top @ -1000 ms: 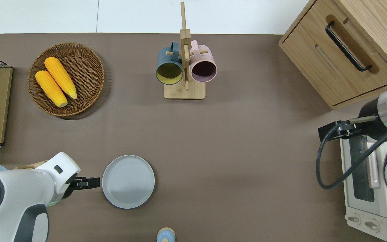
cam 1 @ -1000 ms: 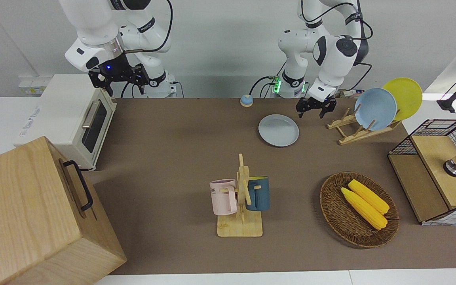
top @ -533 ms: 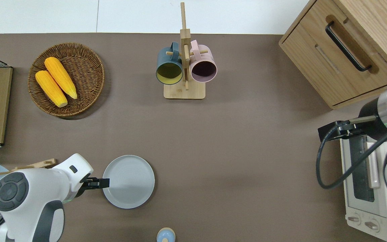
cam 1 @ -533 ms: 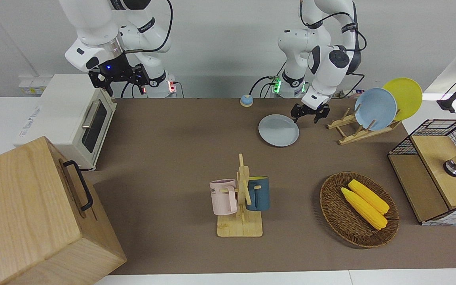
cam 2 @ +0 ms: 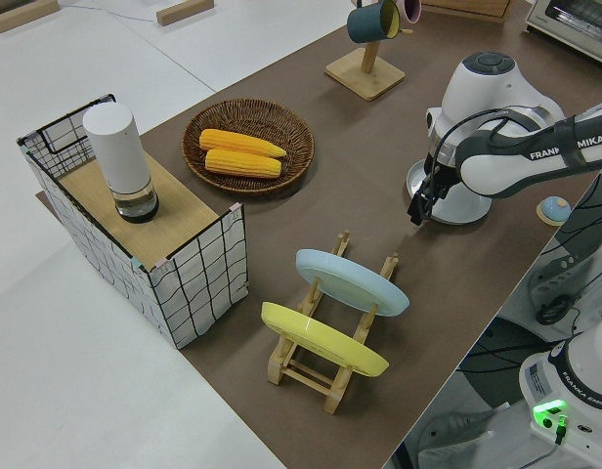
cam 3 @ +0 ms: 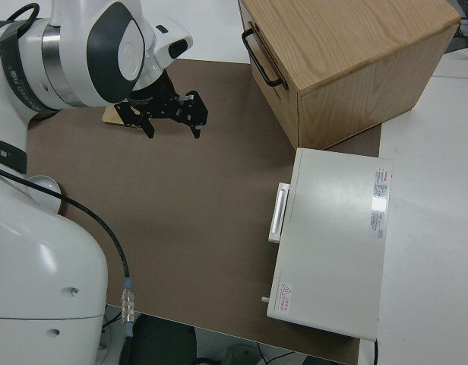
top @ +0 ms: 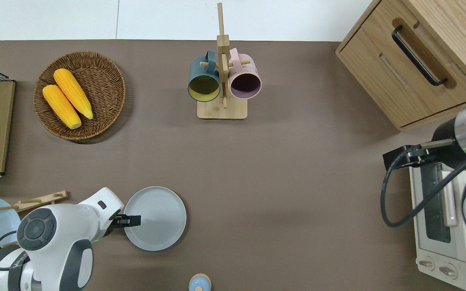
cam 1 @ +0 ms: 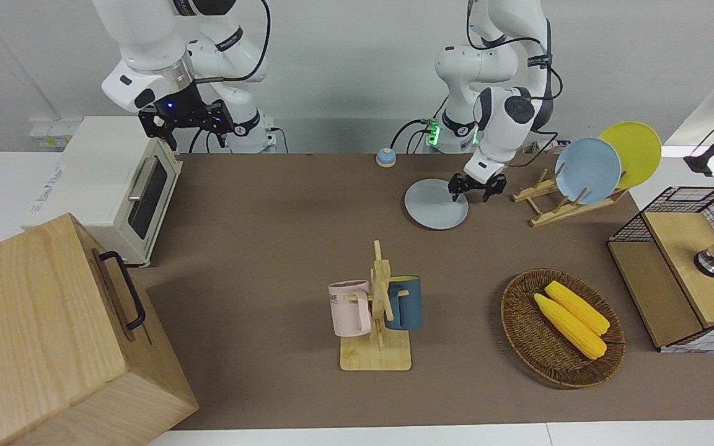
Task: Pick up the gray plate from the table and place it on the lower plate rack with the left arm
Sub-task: 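Close the left gripper on the gray plate's rim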
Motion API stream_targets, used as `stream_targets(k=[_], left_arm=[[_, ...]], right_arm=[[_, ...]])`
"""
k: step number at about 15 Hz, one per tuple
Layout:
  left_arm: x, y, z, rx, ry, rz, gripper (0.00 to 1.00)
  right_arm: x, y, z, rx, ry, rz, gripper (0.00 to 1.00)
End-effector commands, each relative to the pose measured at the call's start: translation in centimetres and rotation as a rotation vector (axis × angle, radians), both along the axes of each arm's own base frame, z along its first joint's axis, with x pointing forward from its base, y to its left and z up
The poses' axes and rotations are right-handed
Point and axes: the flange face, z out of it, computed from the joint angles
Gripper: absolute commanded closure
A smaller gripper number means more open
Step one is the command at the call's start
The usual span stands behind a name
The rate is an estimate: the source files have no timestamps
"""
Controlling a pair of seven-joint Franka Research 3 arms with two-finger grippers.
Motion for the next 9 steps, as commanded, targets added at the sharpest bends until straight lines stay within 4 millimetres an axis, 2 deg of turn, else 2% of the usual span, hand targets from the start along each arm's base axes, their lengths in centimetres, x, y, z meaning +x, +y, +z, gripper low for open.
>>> stream_targets(k=[1,4,5,7,9], left_arm=[[-0.42,-0.64,-1.27,-0.006,0.011,0.002,0.01],[-0.56,-1.06,-1.83,-0.004,0.025,-0.007,0.01],[-0.57,-1.06,-2.01,-0.004,0.03,-0.007,0.04],[-0.58,-1.06,-2.08,-0.004,0.031,-0.007,0.19],[-0.53,-1.07,-2.02,-0.004,0.03,-0.006,0.47]], right_arm=[[-0.16,-0.2,0.36,-0.008,0.0,-0.014,0.017],[-0.16,-0.2,0.36,-0.008,0.0,-0.014,0.017],[-0.16,-0.2,0.36,-0.008,0.0,-0.014,0.017],[-0.16,-0.28,0.36,-0.008,0.0,-0.016,0.017],[-0.16,-0.2,0.36,-0.008,0.0,-0.014,0.017]])
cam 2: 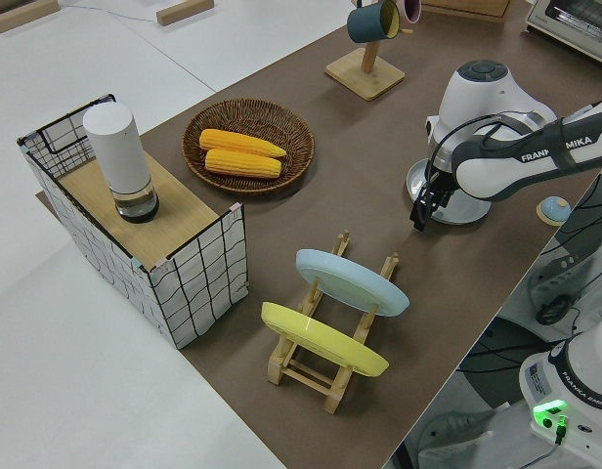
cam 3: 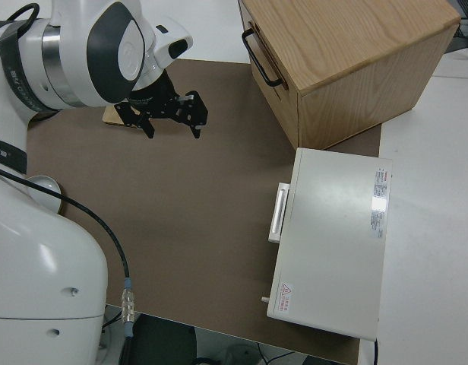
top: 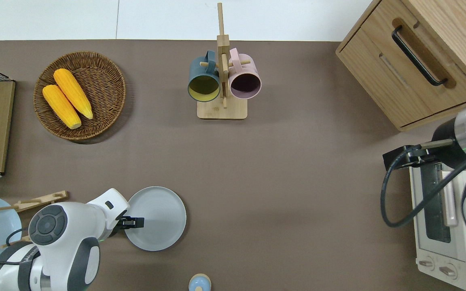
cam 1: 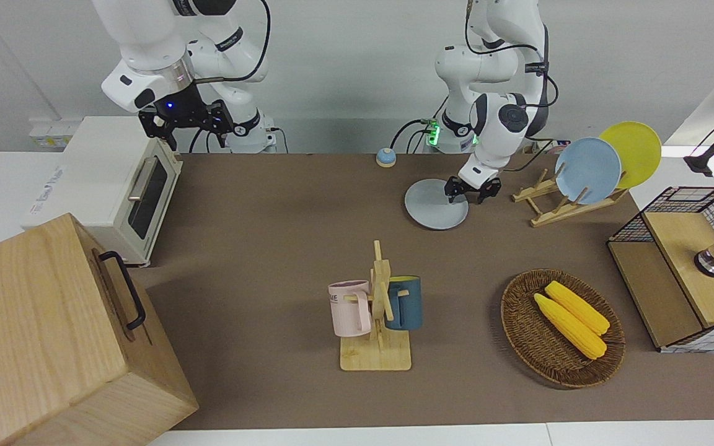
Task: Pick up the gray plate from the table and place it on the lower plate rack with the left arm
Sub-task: 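Close the left gripper on the gray plate's rim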
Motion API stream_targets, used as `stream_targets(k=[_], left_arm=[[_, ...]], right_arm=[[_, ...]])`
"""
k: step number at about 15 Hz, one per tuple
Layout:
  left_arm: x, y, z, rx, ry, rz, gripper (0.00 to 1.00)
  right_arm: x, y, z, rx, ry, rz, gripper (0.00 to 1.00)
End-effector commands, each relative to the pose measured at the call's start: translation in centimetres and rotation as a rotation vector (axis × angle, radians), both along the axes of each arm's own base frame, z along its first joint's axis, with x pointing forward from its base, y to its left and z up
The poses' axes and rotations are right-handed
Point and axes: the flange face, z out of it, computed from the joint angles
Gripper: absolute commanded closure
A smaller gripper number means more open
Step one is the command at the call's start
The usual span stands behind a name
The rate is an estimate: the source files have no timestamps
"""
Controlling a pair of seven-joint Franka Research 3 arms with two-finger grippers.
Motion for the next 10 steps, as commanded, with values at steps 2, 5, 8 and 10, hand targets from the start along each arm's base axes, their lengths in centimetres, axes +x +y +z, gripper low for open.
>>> stream_targets(k=[2,5,8,10], left_arm=[[-0.29,-0.33,-0.15,-0.008,-0.011,0.017,0.72],[-0.25,-0.35,-0.1,-0.008,-0.01,0.018,0.96],[-0.23,-0.36,-0.07,-0.008,-0.009,0.018,1.0],[-0.16,-0.32,0.07,-0.008,-0.009,0.018,1.0]], right_arm=[[-0.16,-0.2,0.36,-0.008,0.0,-0.014,0.017],[-0.16,-0.2,0.36,-0.008,0.0,-0.014,0.017],[-0.16,-0.2,0.36,-0.008,0.0,-0.014,0.017],[-0.16,-0.2,0.36,-0.008,0.0,-0.014,0.017]])
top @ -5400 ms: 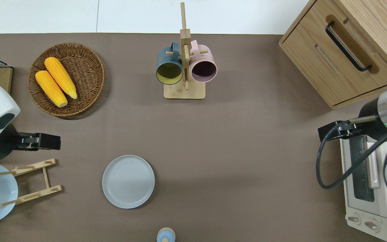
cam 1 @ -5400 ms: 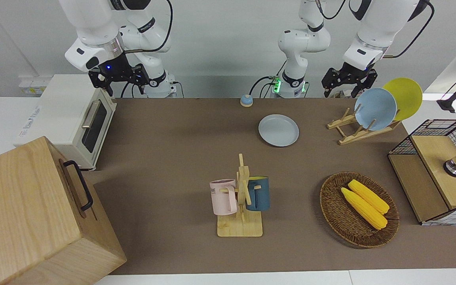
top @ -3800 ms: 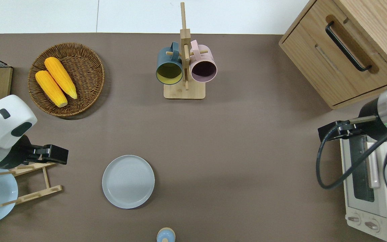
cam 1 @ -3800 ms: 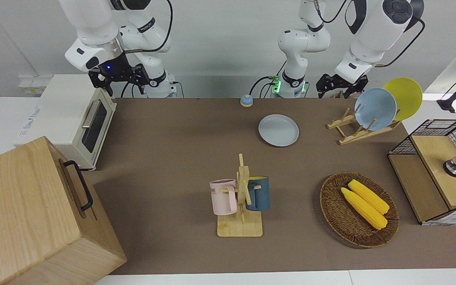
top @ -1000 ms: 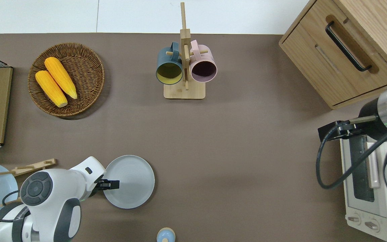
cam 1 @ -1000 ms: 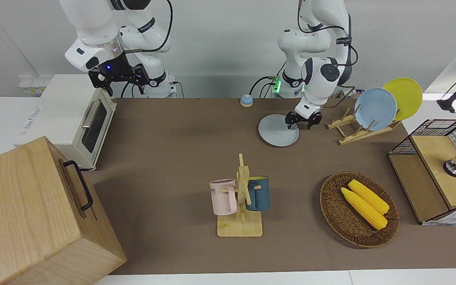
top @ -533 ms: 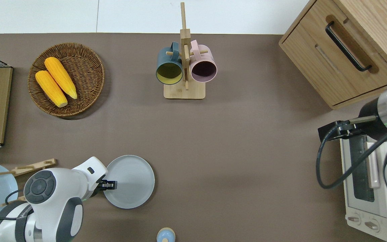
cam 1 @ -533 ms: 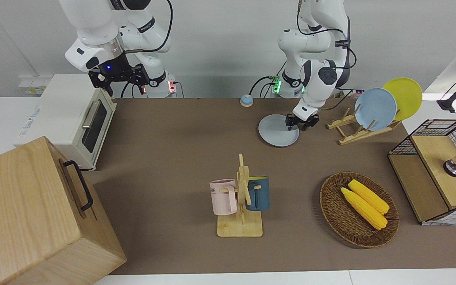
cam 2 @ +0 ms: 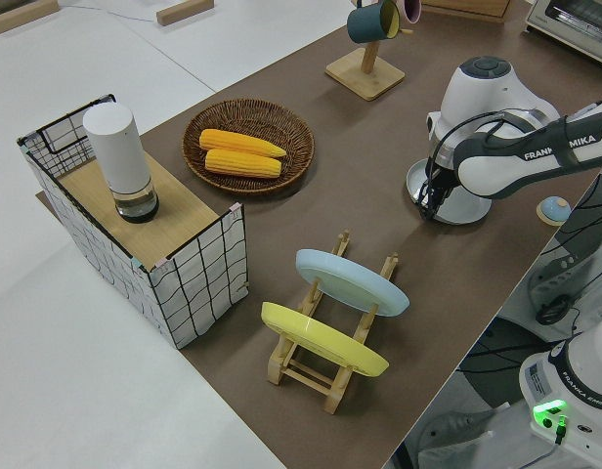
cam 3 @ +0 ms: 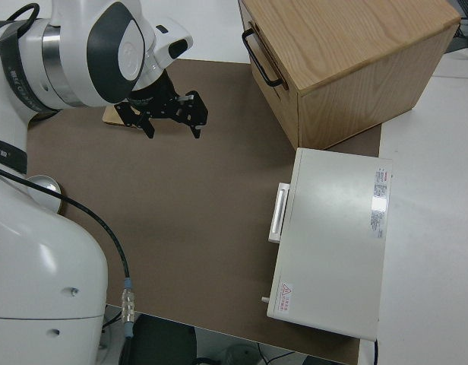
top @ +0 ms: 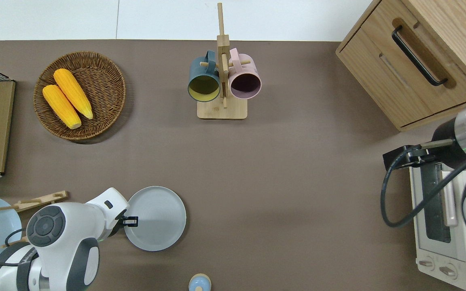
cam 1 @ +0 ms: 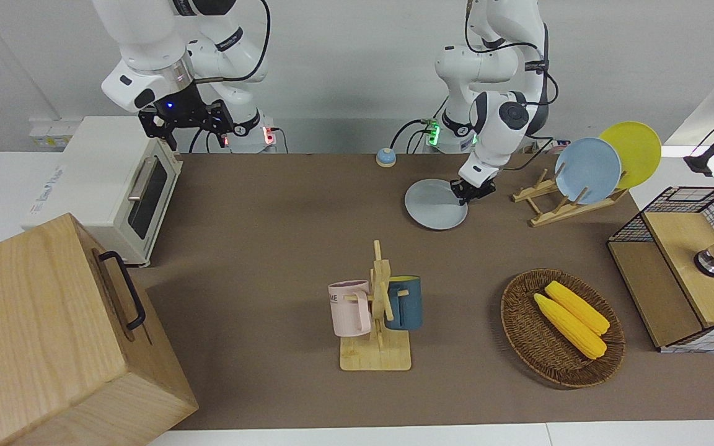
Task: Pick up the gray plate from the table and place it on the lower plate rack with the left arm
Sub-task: 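Close the left gripper on the gray plate's rim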
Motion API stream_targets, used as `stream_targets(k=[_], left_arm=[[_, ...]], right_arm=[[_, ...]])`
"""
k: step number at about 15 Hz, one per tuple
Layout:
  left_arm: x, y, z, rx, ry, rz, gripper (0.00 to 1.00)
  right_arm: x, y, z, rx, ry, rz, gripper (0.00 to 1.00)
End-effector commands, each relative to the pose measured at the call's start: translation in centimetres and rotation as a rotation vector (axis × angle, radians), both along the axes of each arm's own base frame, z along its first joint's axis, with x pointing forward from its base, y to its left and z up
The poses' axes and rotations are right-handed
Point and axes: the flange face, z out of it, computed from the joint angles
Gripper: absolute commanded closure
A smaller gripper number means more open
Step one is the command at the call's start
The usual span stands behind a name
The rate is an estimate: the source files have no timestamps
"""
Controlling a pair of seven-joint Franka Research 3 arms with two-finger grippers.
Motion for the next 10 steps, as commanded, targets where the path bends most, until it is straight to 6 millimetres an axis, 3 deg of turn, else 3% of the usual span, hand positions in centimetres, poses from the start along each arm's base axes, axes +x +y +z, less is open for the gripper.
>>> stream_targets(k=[1,5,10], left_arm=[[-0.2,-0.1,-0.3,-0.002,0.005,0.008,1.0],[0.5,0.3,0.9,-0.007,0.013,0.009,1.0],[3.5,0.3,6.1,-0.013,0.049,-0.001,1.0]], right_arm=[[-0.2,-0.3,0.3,-0.008,0.002,-0.016,0.017],[-0.2,-0.3,0.4,-0.008,0.0,-0.016,0.017],[-0.2,-0.2,0.3,-0.008,0.002,-0.014,0.017]])
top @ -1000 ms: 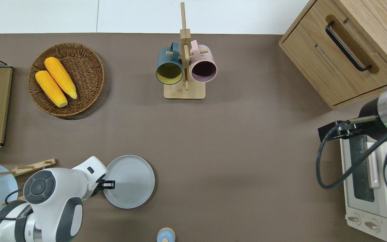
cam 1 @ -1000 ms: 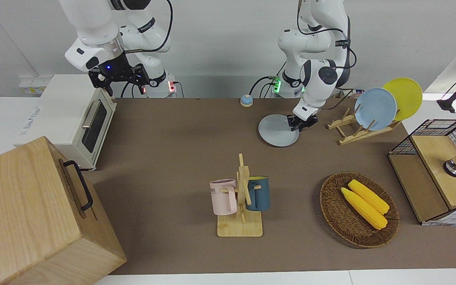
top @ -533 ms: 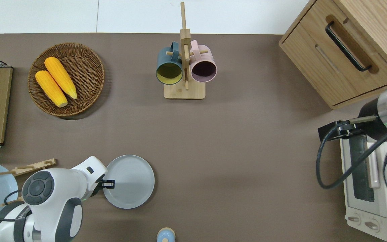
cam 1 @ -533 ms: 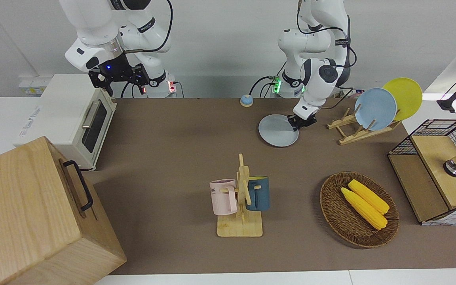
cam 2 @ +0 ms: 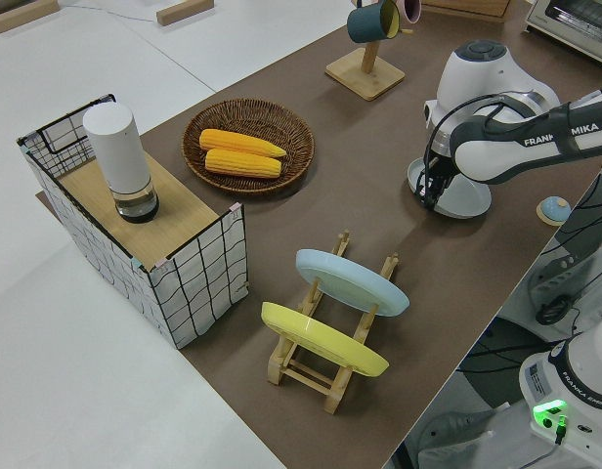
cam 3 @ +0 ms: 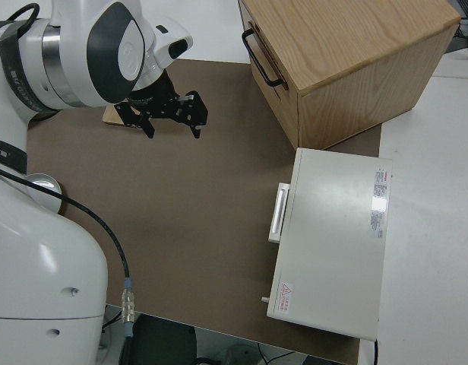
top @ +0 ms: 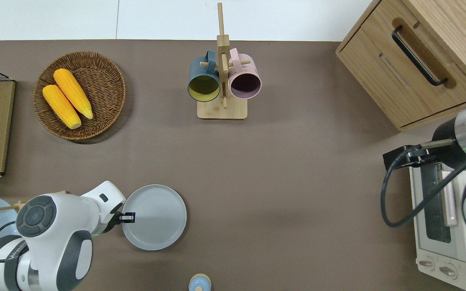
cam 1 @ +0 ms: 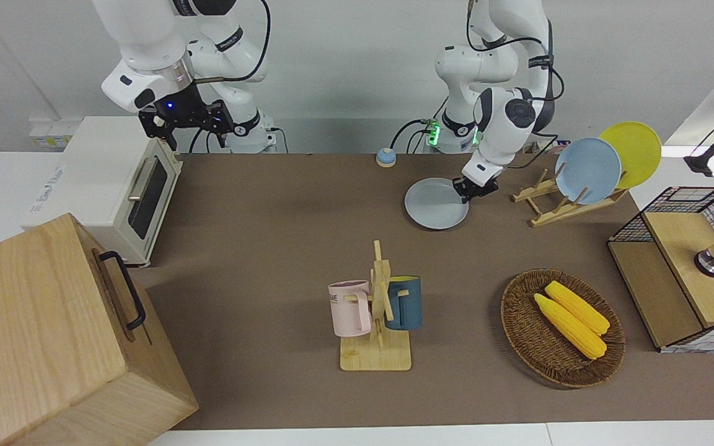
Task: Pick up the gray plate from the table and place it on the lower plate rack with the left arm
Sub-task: 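Lift the gray plate with the left gripper toward the plate rack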
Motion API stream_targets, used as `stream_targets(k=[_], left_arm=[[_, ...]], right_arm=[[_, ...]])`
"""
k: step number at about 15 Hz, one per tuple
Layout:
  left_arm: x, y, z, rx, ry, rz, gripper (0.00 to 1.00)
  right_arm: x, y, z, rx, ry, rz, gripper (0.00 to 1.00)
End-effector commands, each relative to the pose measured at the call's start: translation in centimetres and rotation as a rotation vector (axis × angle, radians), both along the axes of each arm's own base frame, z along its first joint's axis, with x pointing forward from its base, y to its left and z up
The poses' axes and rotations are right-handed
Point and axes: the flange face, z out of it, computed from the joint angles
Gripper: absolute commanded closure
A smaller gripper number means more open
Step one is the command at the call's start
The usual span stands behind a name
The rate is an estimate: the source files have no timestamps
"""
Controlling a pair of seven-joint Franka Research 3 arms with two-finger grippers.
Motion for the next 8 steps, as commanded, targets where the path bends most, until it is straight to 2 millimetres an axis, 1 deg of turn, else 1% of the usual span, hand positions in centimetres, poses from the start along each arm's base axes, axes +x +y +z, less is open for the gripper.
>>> stream_targets(k=[1,4,8], left_arm=[[2.3,0.3,4.3,-0.003,0.024,-0.005,1.0],[3.6,0.4,7.6,-0.007,0.019,0.0,1.0],[5.5,1.3,14.5,-0.011,0.033,0.018,1.0]], right_arm=[[-0.2,-0.2,0.4,-0.008,0.0,-0.014,0.017],[-0.2,-0.2,0.4,-0.008,0.0,-0.014,0.017],[-0.2,-0.2,0.4,-0.009,-0.001,-0.014,0.017]])
